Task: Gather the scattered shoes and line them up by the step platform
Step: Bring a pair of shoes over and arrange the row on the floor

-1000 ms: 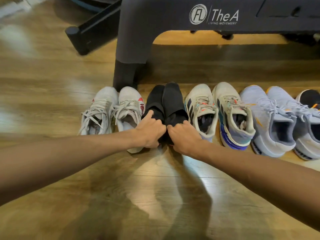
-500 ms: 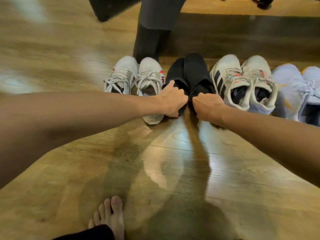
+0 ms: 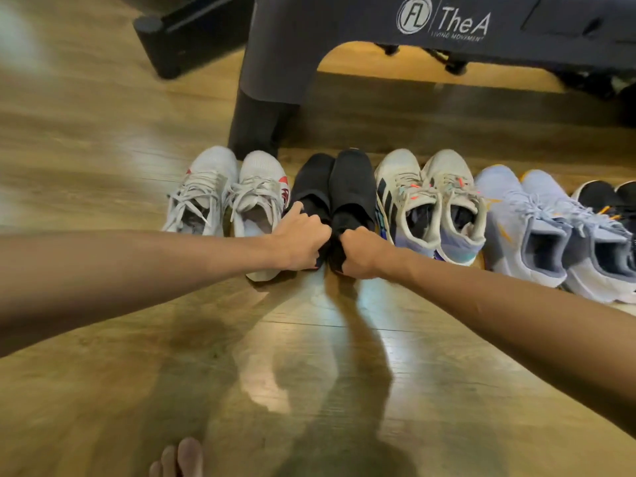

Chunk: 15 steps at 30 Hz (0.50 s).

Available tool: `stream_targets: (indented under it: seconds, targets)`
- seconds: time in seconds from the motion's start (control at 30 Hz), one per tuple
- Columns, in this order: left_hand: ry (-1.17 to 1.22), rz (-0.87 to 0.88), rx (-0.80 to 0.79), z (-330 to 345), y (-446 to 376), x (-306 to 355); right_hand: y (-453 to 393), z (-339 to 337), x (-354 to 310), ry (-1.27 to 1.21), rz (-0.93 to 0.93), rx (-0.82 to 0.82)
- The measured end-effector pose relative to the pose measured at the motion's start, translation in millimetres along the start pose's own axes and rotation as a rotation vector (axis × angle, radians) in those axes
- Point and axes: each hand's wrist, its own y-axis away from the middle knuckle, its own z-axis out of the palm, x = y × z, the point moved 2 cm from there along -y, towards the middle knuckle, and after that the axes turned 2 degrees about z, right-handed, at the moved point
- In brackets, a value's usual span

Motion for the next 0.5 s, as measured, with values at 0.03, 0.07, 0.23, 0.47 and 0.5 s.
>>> stream_targets:
  seconds: [0.03, 0.07, 0.23, 0.47, 0.5]
  targets:
    - [0.017, 0.001, -0.008, -2.0, -0.4, 1.3, 2.9, 1.5, 2.4, -0.017, -0.013, 0.005]
    - [0.031, 0.006, -0.010, -5.1, -1.8, 2.9, 5.9, 1.9, 4.1, -0.028, -0.029, 0.010]
    - [0.032, 0.134, 0.318, -45.5, -14.2, -8.1, 29.6, -25.2, 21.2, -0.256, -0.207, 0.186]
    - [0.286, 0.219, 0.599, -76.5, -41.4, 22.0, 86.2, -67.2, 102.6, -0.472, -0.094, 0.877]
    - [0.330, 0.224, 0.609, -77.5, -47.2, 35.5, 91.3, -66.5, 114.5, -0.447, -0.050, 0.914]
